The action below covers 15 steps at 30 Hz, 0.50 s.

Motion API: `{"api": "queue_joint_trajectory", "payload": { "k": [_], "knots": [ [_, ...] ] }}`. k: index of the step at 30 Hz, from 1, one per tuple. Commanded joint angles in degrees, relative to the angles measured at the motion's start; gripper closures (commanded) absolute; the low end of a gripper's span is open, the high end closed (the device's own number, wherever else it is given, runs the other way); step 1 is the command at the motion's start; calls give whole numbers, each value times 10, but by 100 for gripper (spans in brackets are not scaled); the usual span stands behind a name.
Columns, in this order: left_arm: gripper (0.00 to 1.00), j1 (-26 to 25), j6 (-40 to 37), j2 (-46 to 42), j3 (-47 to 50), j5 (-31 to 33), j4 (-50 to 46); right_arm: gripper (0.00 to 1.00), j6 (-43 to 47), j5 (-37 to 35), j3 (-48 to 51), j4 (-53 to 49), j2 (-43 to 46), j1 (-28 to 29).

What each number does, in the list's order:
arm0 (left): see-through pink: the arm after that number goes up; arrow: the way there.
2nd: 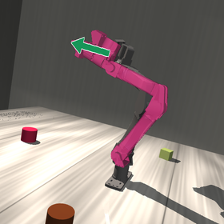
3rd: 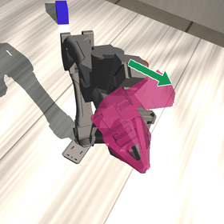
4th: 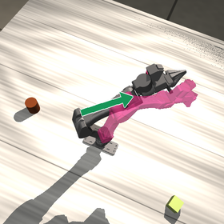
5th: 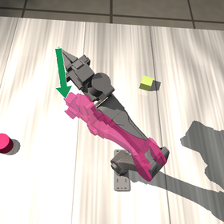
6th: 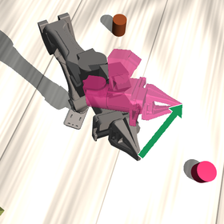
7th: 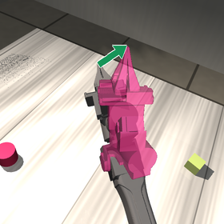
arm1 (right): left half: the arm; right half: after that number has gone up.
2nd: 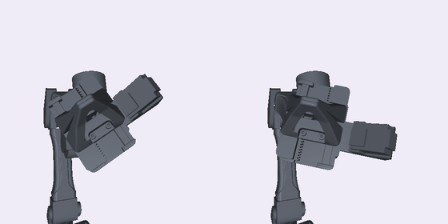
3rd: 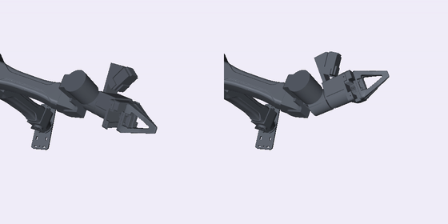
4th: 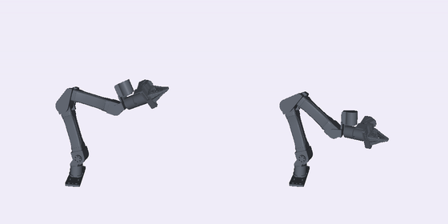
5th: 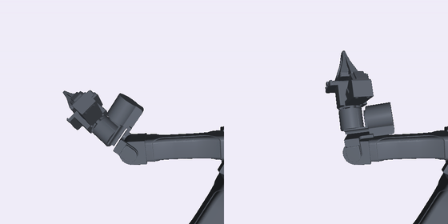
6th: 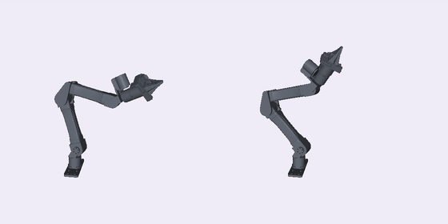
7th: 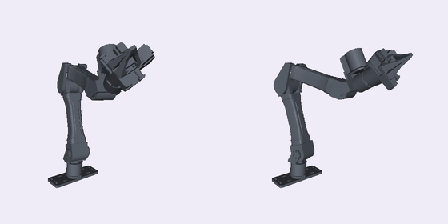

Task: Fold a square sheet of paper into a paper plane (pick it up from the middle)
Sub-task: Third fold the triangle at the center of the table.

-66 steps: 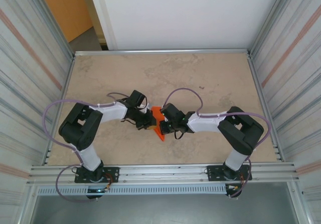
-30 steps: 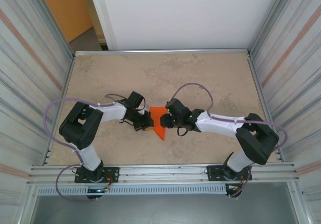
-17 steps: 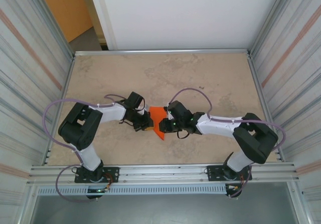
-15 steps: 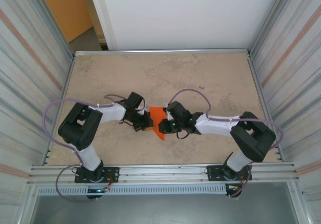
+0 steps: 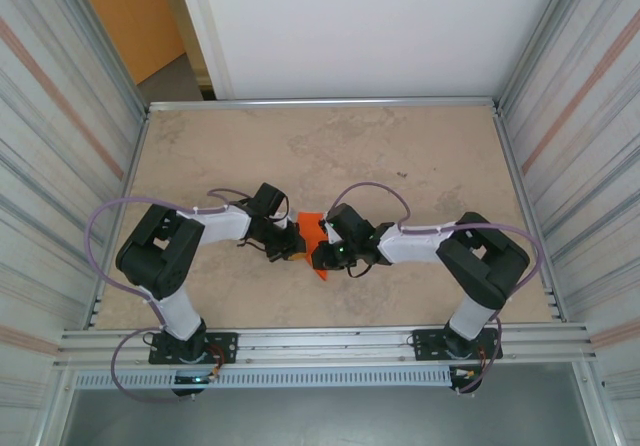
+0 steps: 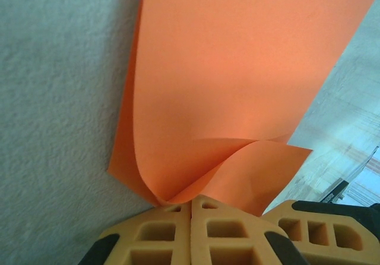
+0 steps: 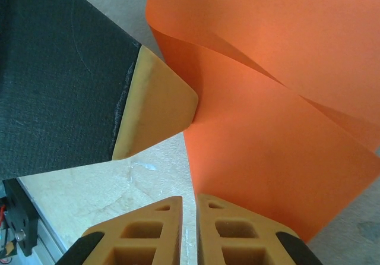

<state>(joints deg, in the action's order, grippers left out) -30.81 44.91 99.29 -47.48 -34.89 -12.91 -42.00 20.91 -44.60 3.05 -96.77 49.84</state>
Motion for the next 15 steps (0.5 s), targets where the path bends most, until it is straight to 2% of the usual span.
{"api": "queue_joint_trajectory", "payload": {
  "k": [1, 15],
  "knots": [
    [92, 3, 2, -10, 12, 11, -17, 86, -3, 17, -18, 2, -16, -1],
    [92, 3, 4, -33, 7, -11, 0, 86, 2, 27, -24, -14, -45, -1]
  ]
}}
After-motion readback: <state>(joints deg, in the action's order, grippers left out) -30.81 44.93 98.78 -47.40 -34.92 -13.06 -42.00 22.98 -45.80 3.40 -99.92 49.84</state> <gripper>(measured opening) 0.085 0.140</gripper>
